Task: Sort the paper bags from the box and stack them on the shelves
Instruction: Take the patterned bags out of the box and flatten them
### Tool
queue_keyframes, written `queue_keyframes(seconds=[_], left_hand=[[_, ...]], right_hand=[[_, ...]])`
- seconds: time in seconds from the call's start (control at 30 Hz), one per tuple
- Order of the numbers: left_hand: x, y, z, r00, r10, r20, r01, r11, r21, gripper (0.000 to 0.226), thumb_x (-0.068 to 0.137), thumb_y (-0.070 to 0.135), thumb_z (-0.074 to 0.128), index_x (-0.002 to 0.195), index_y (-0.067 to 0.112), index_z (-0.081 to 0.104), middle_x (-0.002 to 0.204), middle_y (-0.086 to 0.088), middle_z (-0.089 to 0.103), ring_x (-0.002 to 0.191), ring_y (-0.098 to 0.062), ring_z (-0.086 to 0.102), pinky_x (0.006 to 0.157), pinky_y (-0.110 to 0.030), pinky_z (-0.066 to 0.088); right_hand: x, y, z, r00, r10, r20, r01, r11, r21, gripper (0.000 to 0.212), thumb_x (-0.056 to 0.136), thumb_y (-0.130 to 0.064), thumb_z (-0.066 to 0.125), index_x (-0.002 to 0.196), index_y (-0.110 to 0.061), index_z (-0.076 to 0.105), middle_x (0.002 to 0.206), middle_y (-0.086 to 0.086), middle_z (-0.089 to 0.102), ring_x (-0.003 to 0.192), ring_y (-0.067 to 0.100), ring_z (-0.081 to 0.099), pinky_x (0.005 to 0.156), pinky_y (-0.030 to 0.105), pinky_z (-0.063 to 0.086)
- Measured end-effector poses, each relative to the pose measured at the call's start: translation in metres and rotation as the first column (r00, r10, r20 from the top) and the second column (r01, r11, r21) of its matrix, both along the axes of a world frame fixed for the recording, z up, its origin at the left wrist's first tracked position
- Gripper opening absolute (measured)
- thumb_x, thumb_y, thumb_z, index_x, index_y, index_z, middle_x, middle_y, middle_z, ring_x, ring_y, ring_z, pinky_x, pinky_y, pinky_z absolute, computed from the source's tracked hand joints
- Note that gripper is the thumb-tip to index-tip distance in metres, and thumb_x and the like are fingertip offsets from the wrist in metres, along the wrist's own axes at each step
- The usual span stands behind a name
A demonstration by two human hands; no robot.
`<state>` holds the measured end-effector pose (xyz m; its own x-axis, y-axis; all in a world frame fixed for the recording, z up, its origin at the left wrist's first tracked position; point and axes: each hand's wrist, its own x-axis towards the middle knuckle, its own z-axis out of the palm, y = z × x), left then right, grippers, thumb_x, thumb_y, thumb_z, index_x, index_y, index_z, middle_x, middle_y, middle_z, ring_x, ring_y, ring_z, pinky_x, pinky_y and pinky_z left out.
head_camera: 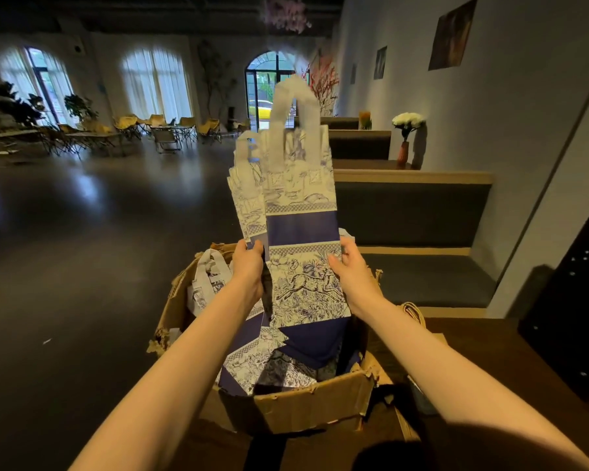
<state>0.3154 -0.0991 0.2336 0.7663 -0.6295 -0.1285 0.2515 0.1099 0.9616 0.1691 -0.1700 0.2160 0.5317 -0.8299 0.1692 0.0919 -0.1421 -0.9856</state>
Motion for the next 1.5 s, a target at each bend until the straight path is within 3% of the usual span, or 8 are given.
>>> queue_keyframes(seconds=[0.1,0.3,0.53,0.8,0.93,1.07,1.23,1.5], left_hand=[[-0.007,0.000,0.007,0.999,-0.041,-0.032,0.041,0.999,-0.006,0.027,0.101,0.026,0.033,0.087,0.015,0.055,0.078,-0.004,0.061,0.067,-0.016,0.058,0.058,-0.026,0.050],[-0.009,0.007,-0.002,0.921,-0.154,0.359,0.179,0.983,-0.037,0.030,0.097,0.014,0.048,0.127,0.010,0.047,0.121,-0.006,0.060,0.103,-0.017,0.061,0.084,-0.029,0.051],[0.000,0.007,-0.019,0.823,-0.163,0.544,0.168,0.985,0.040,0.026,0.092,0.000,0.050,0.117,0.009,0.051,0.118,-0.007,0.057,0.116,-0.025,0.053,0.095,-0.032,0.043],[0.006,-0.003,-0.011,0.719,-0.042,0.694,0.119,0.991,-0.062,0.079,0.086,0.014,0.059,0.145,0.013,0.007,0.147,-0.007,0.028,0.135,-0.017,0.030,0.112,-0.028,0.026],[0.007,0.001,-0.020,0.713,-0.158,0.683,0.226,0.974,-0.010,0.084,0.087,0.020,0.058,0.148,0.018,0.002,0.147,0.003,0.029,0.134,-0.011,0.032,0.109,-0.027,0.029],[0.009,0.006,-0.026,0.747,-0.246,0.617,0.217,0.968,0.122,0.037,0.094,0.005,0.051,0.129,0.010,0.041,0.125,-0.007,0.052,0.113,-0.016,0.049,0.096,-0.029,0.042],[0.030,0.031,-0.041,0.804,-0.336,0.490,0.254,0.940,0.228,0.011,0.097,0.017,0.048,0.103,0.011,0.055,0.094,-0.008,0.061,0.079,-0.014,0.058,0.070,-0.024,0.046],[0.063,0.056,-0.080,0.887,-0.367,0.282,0.171,0.826,0.536,0.027,0.094,0.010,0.050,0.068,0.013,0.048,0.069,-0.008,0.048,0.058,-0.015,0.041,0.052,-0.024,0.032]], right_hand=[[0.009,0.002,-0.005,1.000,-0.016,-0.023,0.015,0.999,-0.032,0.042,0.099,-0.004,0.039,0.138,-0.019,0.039,0.139,0.007,0.049,0.126,0.018,0.049,0.106,0.041,0.041],[0.015,0.004,-0.003,0.994,0.019,-0.111,-0.034,0.991,-0.131,0.063,0.096,0.007,0.040,0.149,-0.017,0.016,0.147,0.005,0.036,0.135,0.019,0.038,0.107,0.030,0.037],[0.023,-0.014,0.034,0.990,-0.080,-0.113,0.057,0.980,-0.190,0.051,0.098,-0.004,0.042,0.144,-0.010,0.020,0.142,0.007,0.044,0.131,0.022,0.042,0.105,0.032,0.037],[0.031,-0.007,0.026,0.951,-0.017,-0.308,-0.071,0.959,-0.275,0.065,0.099,-0.013,0.044,0.151,-0.011,0.004,0.151,0.006,0.027,0.141,0.024,0.025,0.108,0.029,0.026],[0.024,-0.011,0.015,0.917,-0.024,-0.398,-0.085,0.963,-0.255,0.058,0.098,-0.013,0.047,0.145,-0.009,0.015,0.141,0.007,0.041,0.128,0.025,0.042,0.100,0.029,0.035],[0.018,-0.021,-0.002,0.880,-0.174,-0.442,0.045,0.957,-0.288,0.035,0.095,-0.021,0.054,0.126,-0.006,0.045,0.097,0.001,0.058,0.087,0.015,0.054,0.075,0.028,0.041],[0.005,-0.031,0.003,0.958,-0.249,-0.145,0.217,0.955,-0.204,0.042,0.096,-0.002,0.048,0.137,-0.006,0.037,0.131,0.006,0.051,0.124,0.019,0.046,0.087,0.015,0.035],[0.009,-0.047,-0.014,0.957,-0.282,-0.063,0.269,0.950,-0.161,0.036,0.100,-0.005,0.039,0.135,-0.010,0.037,0.131,0.005,0.051,0.117,0.013,0.050,0.085,0.026,0.050]])
